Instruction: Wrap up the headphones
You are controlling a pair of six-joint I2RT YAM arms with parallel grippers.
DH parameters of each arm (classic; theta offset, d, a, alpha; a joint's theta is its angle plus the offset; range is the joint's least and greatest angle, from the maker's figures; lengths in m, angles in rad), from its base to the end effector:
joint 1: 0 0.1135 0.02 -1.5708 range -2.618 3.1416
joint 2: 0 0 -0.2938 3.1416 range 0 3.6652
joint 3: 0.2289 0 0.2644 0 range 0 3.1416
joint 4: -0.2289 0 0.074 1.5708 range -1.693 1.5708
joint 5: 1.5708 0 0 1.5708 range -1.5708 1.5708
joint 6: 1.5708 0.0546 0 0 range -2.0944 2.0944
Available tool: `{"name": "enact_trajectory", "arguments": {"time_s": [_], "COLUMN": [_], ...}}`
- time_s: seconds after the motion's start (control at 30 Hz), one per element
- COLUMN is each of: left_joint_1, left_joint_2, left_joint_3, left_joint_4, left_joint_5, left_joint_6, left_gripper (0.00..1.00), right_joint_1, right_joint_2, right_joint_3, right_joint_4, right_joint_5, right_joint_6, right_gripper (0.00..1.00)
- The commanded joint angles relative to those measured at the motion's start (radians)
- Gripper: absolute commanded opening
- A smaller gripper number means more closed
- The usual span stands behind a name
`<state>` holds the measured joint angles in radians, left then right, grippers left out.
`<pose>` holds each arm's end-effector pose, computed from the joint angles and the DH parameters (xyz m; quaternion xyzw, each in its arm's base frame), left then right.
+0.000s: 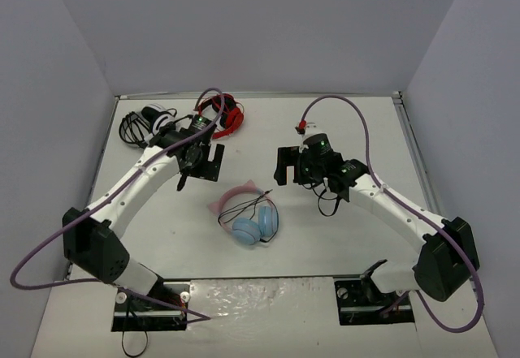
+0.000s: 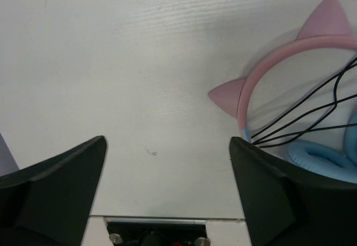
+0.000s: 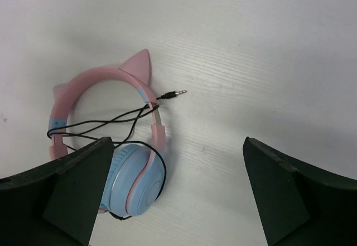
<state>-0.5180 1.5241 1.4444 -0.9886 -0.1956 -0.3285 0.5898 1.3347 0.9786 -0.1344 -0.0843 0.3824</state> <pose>0.2913 -0.1538 0.3345 0.0670 0.9619 -0.0154 0.2644 0.2690 0.1856 0.3051 -0.1102 0.8500 0.2720 0.4374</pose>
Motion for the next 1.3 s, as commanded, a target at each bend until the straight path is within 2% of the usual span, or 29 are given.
{"name": "enact_trajectory", "arguments": {"time_s": [0.0,0.23,0.63,1.27], "left_joint_1": [0.007,0.01,0.012,0.013], "left_joint_2": [-0.143,-0.279,-0.443,-0.498], "left_joint_3": [-0.083,-0.209,-0.303,-0.361], "left_joint_4": [0.139,0.222,0.299,0.363], "left_joint_5": [-0.038,-0.056,-0.111,-0.132], "left_joint_6": [-0.02,-0.04,0.003,0.013], "left_gripper": [0.97,0.97,0.97,0.97], "right_joint_1": [-0.011,-0.016,-0.025,-0.038], "right_joint_2": [-0.072,-0.146,-0.192,-0.19], "right_joint_3": [-0.011,-0.019,-0.003,0.07], "right_joint_4": [0.093,0.124,0.157,0.145], "right_joint_5": [0.069,0.136,0.183,0.246], "right_joint_6": [0.056,0.073,0.071,0.083], "right_gripper": [1.0,1.0,1.0,1.0]}}
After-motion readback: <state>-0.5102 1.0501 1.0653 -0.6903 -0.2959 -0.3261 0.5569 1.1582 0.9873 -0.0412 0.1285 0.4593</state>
